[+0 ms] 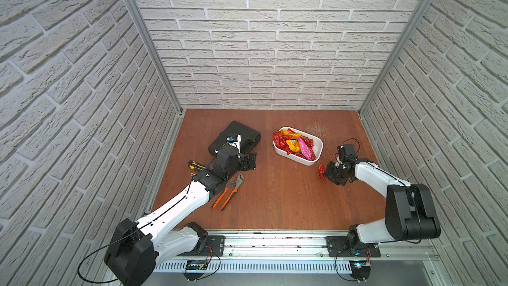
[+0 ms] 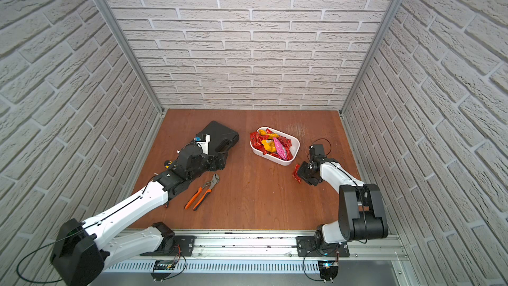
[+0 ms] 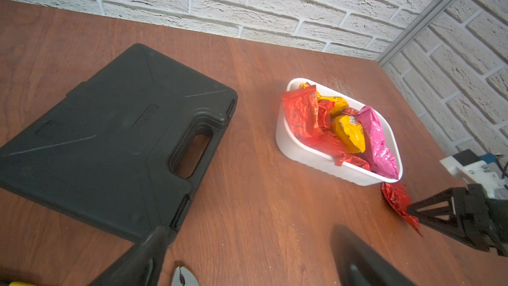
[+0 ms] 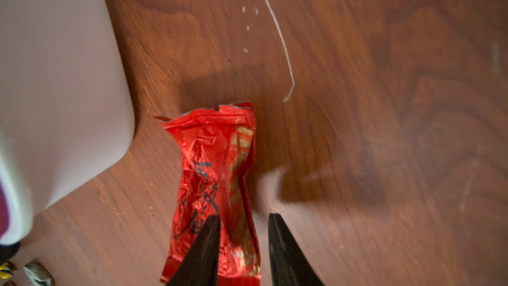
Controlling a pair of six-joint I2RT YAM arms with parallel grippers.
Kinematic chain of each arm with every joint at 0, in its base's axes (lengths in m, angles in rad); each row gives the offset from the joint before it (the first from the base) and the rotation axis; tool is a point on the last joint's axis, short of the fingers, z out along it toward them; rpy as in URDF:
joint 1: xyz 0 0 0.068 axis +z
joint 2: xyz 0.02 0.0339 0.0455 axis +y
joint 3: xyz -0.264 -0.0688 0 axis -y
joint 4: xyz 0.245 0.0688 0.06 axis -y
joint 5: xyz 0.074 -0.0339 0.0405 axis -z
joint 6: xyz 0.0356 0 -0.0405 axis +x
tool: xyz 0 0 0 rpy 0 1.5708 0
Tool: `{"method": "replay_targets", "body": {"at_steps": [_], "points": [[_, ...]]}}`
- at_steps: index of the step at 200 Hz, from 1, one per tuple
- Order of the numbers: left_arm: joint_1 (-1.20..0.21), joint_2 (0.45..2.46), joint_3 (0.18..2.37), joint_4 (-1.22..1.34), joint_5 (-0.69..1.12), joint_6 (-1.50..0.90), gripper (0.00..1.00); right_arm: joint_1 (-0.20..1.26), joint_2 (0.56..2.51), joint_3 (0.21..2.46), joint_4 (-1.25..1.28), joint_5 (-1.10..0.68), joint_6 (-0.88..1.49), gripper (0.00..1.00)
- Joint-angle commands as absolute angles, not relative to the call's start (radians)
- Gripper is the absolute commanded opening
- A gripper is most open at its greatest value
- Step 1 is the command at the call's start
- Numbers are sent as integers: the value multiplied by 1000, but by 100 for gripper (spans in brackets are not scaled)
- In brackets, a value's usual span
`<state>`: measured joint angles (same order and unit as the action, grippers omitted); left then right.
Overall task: Take the tea bags out of the storage box
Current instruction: Pick up the tea bag from the center of the board, then place the tea bag at the center of the board.
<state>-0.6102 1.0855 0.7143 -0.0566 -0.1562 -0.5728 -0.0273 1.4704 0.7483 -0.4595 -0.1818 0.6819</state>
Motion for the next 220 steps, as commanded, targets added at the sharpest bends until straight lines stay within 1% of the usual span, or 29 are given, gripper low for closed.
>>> {"method": "replay_targets", "body": {"at_steps": [1, 33, 69, 90, 113, 139, 163, 182, 193, 220], "points": [[-614, 1063, 704, -37, -178, -577, 98, -32, 1489, 748, -385, -213, 644, 22], [-614, 1050, 708, -68, -192, -597, 98, -32, 1480, 757, -415, -222, 609, 9], [-614, 1022, 708, -126, -244, -652, 98, -29, 1316, 722, -557, -216, 574, 3], [-601, 1018, 718, -198, -278, -735, 98, 3, 1180, 702, -654, -218, 579, 3], [-578, 1043, 740, -279, -256, -838, 98, 98, 1061, 686, -719, -218, 626, 3], [-566, 1081, 769, -356, -224, -922, 98, 307, 1000, 695, -730, -165, 746, 3], [-546, 1100, 779, -417, -194, -991, 98, 537, 1062, 740, -685, -86, 841, 3], [-523, 1097, 767, -450, -153, -1031, 98, 715, 1203, 834, -646, -21, 864, 3], [-516, 1087, 758, -466, -142, -1047, 98, 784, 1303, 899, -627, -1, 858, 3], [-508, 1042, 733, -520, -143, -1070, 98, 872, 1517, 1042, -574, 9, 850, 2]]}}
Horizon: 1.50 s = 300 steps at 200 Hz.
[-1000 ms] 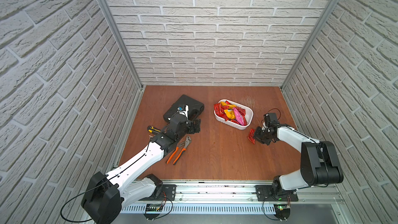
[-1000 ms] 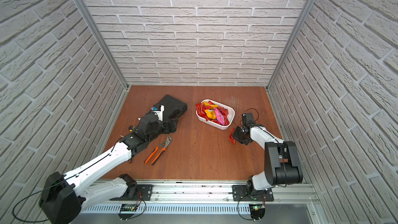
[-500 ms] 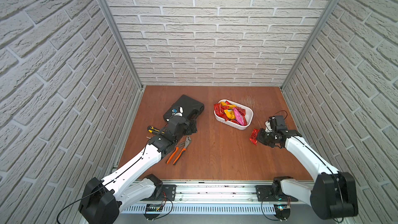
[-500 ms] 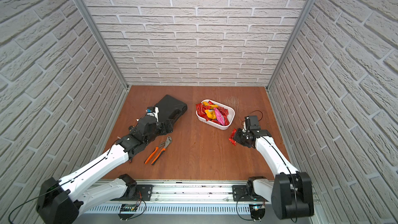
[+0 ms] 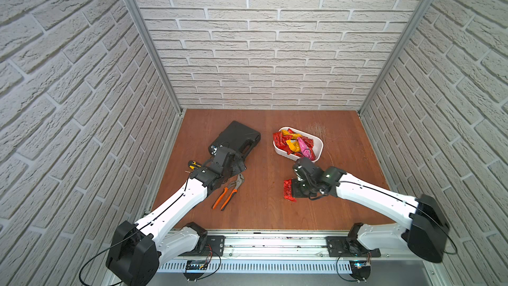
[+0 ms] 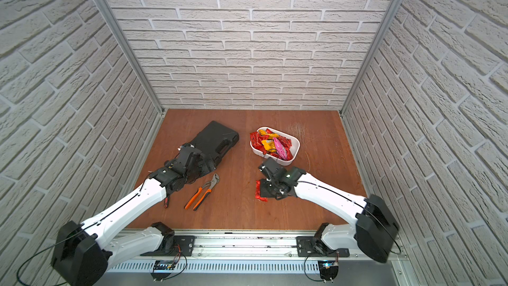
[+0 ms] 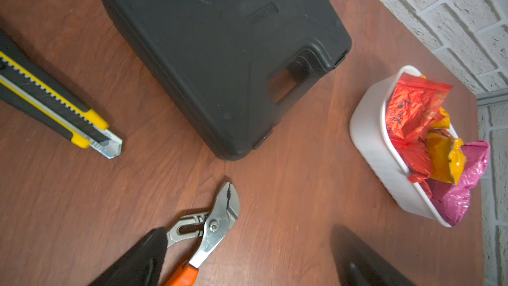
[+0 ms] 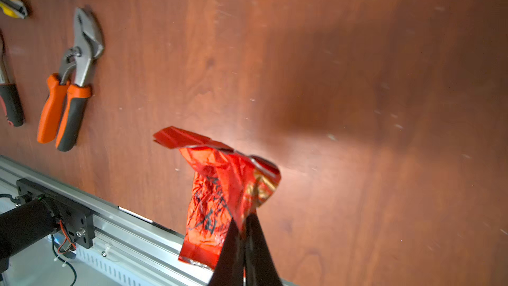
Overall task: Take the tea bags out of the storage box
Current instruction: Place the tea bag at the center of the board.
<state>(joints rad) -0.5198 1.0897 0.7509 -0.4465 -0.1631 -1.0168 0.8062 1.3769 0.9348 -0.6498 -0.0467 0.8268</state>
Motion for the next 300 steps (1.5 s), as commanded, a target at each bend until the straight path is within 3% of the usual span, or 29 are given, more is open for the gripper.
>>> {"method": "replay_targets", "body": {"at_steps": [1, 49, 83, 99, 122, 147, 169, 213, 247, 300], "points": [[-509, 1040, 732, -523, -144, -1072, 98, 875, 1525, 1048, -572, 9, 852, 2], [-498, 927, 689, -615, -157, -1118, 94, 960, 1843, 1292, -572, 5, 900, 2], [-496, 891, 676, -642, -158, -1123, 93, 963, 1936, 1363, -595, 16, 922, 3], [-497, 890, 673, -640, -158, -1122, 93, 961, 1969, 1392, -598, -15, 916, 13], [-496, 895, 679, -623, -156, -1107, 92, 961, 1970, 1429, -622, -6, 886, 36], [-497, 913, 707, -585, -153, -1063, 93, 951, 1900, 1443, -652, 24, 835, 50], [-504, 944, 750, -528, -154, -1001, 93, 925, 1791, 1439, -704, 75, 745, 55], [-612, 1084, 856, -332, -145, -838, 92, 757, 1534, 1380, -805, 130, 528, 54], [-702, 1263, 979, -219, -113, -737, 91, 551, 1404, 1328, -812, 65, 364, 53], [-738, 1550, 1145, -114, -9, -857, 84, 304, 1323, 1247, -801, -30, 263, 53]]}}
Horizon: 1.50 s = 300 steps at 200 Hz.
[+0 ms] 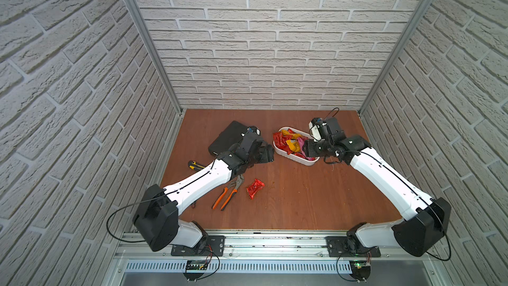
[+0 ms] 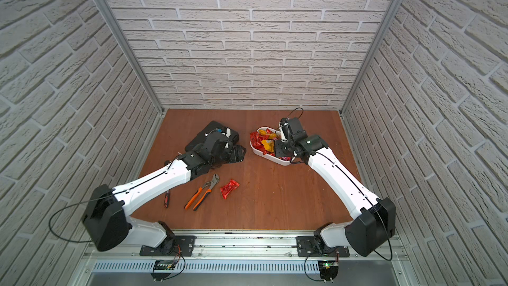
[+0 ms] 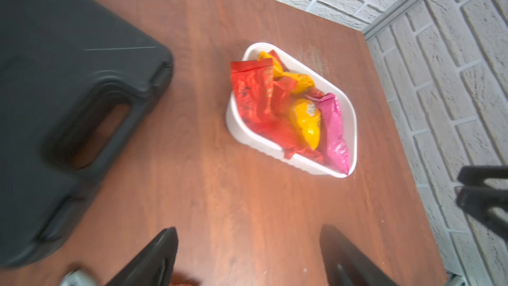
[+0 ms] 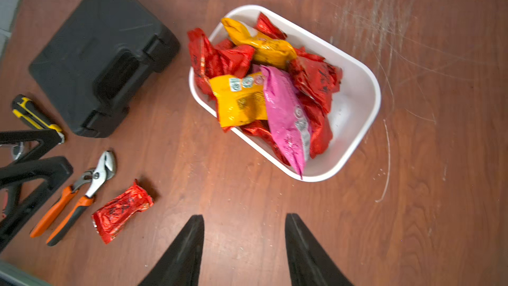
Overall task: Take the tea bags out of the storage box
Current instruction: Place the tea bag at the center of the board, then pick up the tea bag from the storage box.
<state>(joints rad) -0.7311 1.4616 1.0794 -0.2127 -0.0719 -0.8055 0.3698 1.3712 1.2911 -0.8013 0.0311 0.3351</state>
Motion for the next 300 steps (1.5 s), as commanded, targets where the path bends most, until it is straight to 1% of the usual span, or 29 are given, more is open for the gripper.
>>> {"method": "replay_targets", "body": {"at_steps": [1, 19, 68, 96, 156, 208, 263, 300], "points": [[-738, 1557, 1149, -114, -8, -860, 84, 302, 1322, 1245, -800, -31, 265, 53], [-739, 1647, 1223, -111, 18, -910, 83, 262, 1301, 1209, -788, -52, 278, 53], [-739, 1836, 1374, -67, 95, -1005, 81, 247, 1240, 1122, -757, -63, 331, 54], [-737, 1903, 1435, -66, 120, -1027, 73, 244, 1209, 1079, -740, -77, 354, 54], [-724, 1968, 1461, -28, 143, -1080, 57, 235, 1177, 1048, -738, -87, 367, 54], [-721, 1994, 1480, 0, 164, -1078, 42, 224, 1168, 1043, -742, -99, 364, 54], [-718, 2009, 1483, 16, 179, -1077, 22, 215, 1162, 1043, -746, -114, 366, 53], [-718, 2005, 1482, 18, 175, -1070, 11, 209, 1154, 1043, -739, -141, 367, 52]]}}
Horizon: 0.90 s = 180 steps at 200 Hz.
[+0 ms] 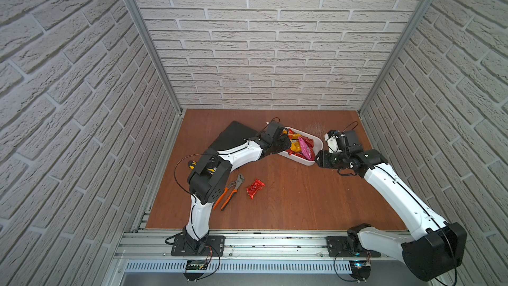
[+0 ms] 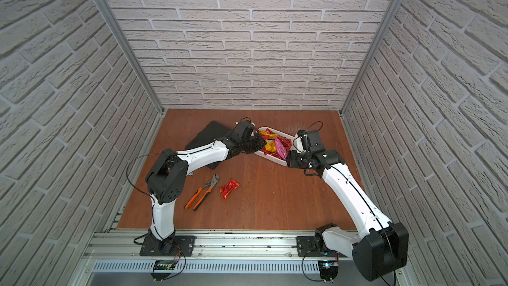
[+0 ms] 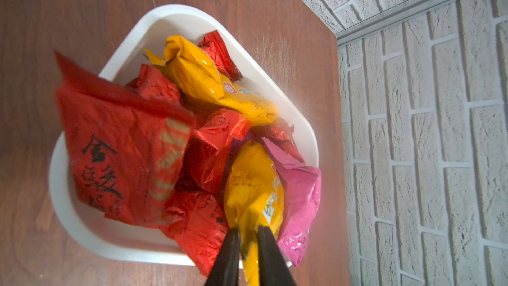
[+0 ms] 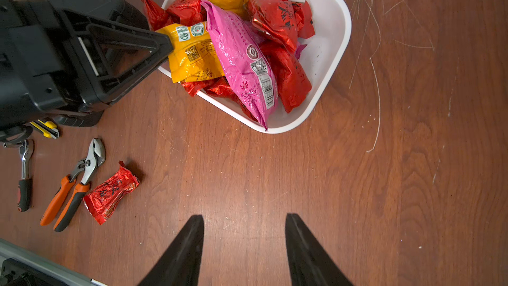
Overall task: Take the tea bags out of the storage box
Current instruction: Pick up the tea bag from the storage box.
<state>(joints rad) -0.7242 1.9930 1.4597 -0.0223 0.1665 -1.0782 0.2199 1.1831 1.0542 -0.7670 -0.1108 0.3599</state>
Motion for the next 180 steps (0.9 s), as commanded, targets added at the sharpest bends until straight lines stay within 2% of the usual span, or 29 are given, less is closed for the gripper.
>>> {"method": "replay_targets", "body": {"at_steps": [1, 31, 140, 180], "points": [[-718, 2006, 1482, 18, 176, -1069, 11, 208, 1155, 1044, -739, -142, 367, 52], [-718, 1998, 1483, 15, 177, -1051, 0, 201, 1151, 1040, -737, -159, 368, 50], [-731, 1919, 1508, -62, 78, -885, 0, 189, 1138, 1040, -733, -172, 366, 49], [-739, 1873, 1508, -64, 67, -910, 0, 187, 1129, 1045, -713, -195, 351, 51]]}}
